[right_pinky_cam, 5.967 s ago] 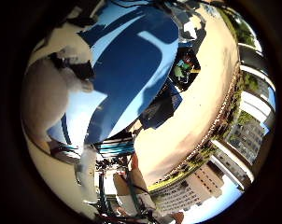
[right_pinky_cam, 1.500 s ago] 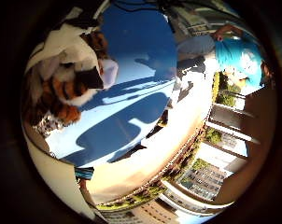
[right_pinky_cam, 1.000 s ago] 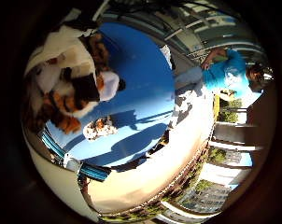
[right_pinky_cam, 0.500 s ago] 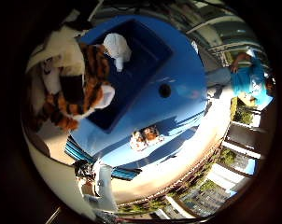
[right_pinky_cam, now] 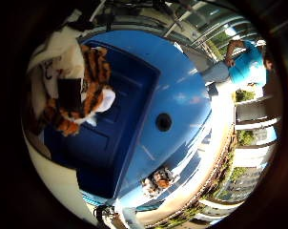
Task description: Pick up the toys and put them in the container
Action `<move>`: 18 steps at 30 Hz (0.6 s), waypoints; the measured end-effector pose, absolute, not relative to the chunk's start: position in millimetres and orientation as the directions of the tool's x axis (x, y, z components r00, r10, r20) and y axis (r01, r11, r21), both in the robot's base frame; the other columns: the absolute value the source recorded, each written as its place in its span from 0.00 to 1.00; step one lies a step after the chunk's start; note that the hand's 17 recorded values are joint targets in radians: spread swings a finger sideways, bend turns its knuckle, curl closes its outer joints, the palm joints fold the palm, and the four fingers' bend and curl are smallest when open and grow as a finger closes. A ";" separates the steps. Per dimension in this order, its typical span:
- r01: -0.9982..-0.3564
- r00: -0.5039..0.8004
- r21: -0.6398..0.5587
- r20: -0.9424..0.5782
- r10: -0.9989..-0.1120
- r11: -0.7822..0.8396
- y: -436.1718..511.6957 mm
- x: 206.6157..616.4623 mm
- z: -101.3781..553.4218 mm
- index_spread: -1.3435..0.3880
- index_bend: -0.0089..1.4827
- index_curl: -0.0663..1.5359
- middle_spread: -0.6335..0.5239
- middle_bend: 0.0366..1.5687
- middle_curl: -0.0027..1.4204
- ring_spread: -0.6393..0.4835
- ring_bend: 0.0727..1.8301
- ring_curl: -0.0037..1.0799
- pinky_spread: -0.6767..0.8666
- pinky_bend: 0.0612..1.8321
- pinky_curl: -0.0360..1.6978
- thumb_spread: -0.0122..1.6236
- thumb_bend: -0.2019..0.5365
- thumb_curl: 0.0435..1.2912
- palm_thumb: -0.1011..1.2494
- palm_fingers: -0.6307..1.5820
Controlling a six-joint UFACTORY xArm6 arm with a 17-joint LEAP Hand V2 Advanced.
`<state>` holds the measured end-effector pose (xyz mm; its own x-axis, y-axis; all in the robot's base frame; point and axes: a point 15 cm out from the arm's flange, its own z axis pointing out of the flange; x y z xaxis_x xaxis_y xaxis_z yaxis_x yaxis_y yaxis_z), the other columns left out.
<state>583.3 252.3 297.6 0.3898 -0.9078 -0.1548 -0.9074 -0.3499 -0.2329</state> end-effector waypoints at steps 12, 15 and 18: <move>-0.931 0.347 -0.173 -0.158 -0.924 -0.320 212.6 580.2 295.5 0.50 0.34 0.24 0.54 0.16 0.45 0.79 0.35 0.38 0.70 0.61 0.36 0.69 0.21 0.40 0.54 0.19; -0.929 0.351 -0.181 -0.156 -0.923 -0.322 204.7 578.2 307.5 0.51 0.26 0.22 0.57 0.09 0.38 0.82 0.29 0.33 0.73 0.56 0.33 0.69 0.22 0.37 0.53 0.22; -0.928 0.358 -0.171 -0.157 -0.921 -0.331 194.6 565.4 328.0 0.52 0.21 0.21 0.59 0.07 0.34 0.84 0.26 0.31 0.75 0.53 0.30 0.68 0.23 0.35 0.53 0.24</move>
